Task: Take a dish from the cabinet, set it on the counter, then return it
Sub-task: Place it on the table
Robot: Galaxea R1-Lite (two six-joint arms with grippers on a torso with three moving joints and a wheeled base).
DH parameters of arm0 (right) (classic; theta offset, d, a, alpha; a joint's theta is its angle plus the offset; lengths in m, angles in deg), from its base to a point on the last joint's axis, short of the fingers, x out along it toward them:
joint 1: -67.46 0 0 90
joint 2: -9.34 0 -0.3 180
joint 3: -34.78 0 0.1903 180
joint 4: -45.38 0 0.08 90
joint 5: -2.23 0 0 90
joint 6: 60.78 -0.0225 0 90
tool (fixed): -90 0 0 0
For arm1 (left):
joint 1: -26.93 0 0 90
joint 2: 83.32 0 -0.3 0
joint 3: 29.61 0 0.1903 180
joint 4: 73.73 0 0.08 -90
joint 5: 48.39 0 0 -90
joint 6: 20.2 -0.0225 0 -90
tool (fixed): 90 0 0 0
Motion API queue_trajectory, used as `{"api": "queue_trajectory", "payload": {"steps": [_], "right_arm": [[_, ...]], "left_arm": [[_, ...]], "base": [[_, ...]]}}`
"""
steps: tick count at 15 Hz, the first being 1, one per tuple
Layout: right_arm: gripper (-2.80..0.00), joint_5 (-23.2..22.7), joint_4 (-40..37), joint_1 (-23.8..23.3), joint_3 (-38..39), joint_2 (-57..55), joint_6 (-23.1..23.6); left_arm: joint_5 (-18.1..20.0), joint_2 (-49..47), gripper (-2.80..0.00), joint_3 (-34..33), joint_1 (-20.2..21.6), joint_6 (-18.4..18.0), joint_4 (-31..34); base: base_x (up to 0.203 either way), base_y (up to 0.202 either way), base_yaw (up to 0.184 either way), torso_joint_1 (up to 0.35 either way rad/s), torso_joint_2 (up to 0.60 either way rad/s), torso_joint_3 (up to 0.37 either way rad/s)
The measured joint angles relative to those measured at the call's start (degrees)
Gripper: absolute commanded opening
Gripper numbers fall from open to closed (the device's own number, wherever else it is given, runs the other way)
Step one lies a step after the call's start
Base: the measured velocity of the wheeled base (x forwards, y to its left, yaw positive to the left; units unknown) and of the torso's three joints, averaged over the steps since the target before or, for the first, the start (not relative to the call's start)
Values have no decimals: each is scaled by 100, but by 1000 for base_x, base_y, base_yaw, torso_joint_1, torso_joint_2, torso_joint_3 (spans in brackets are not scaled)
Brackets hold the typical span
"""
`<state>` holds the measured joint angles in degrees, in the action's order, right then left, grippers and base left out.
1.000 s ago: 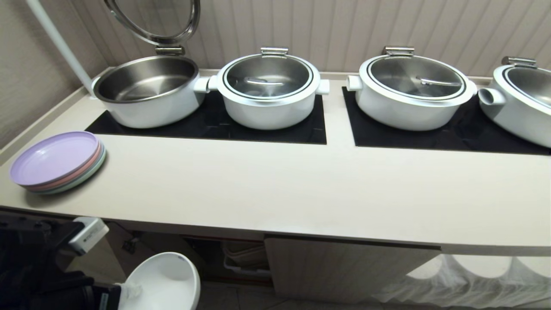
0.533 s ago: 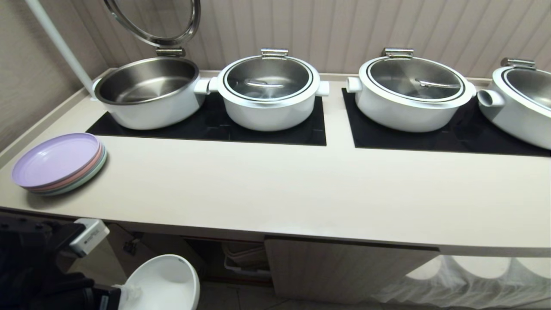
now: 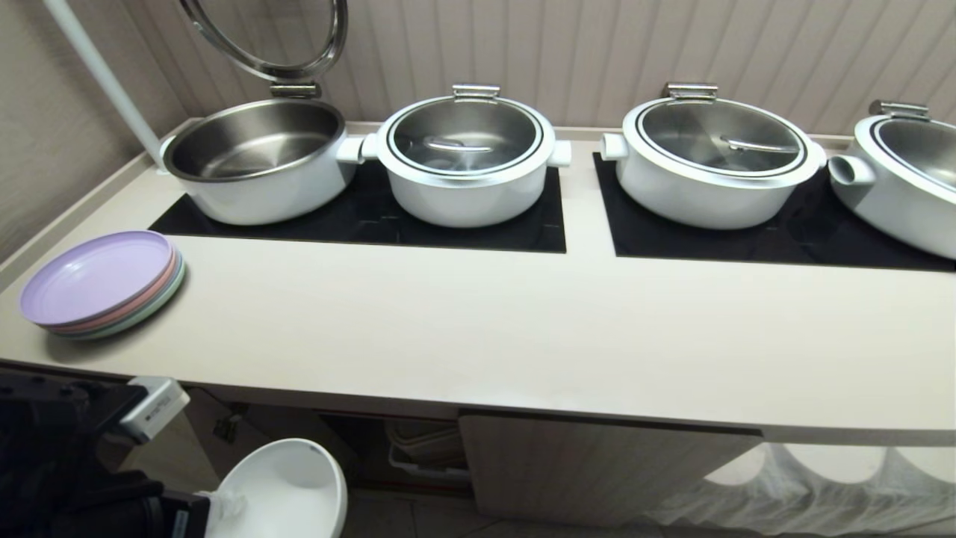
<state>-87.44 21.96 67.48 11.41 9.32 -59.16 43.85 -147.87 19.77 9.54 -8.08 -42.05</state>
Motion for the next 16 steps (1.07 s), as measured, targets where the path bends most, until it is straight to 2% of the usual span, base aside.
{"api": "queue_trajectory", "payload": {"steps": [8, 12, 16], "right_arm": [[-280, 0, 0, 0, 0, 0, 2], [-280, 2, -2, 0, 0, 0, 0], [-280, 0, 2, 0, 0, 0, 2]], "left_arm": [[-33, 166, -280, -59, 55, -5, 23], [-48, 174, -280, -192, 93, -271, 34], [-37, 185, -280, -236, 102, -294, 18]], "base": [[0, 0, 0, 0, 0, 0], [0, 0, 0, 0, 0, 0], [0, 0, 0, 0, 0, 0]]}}
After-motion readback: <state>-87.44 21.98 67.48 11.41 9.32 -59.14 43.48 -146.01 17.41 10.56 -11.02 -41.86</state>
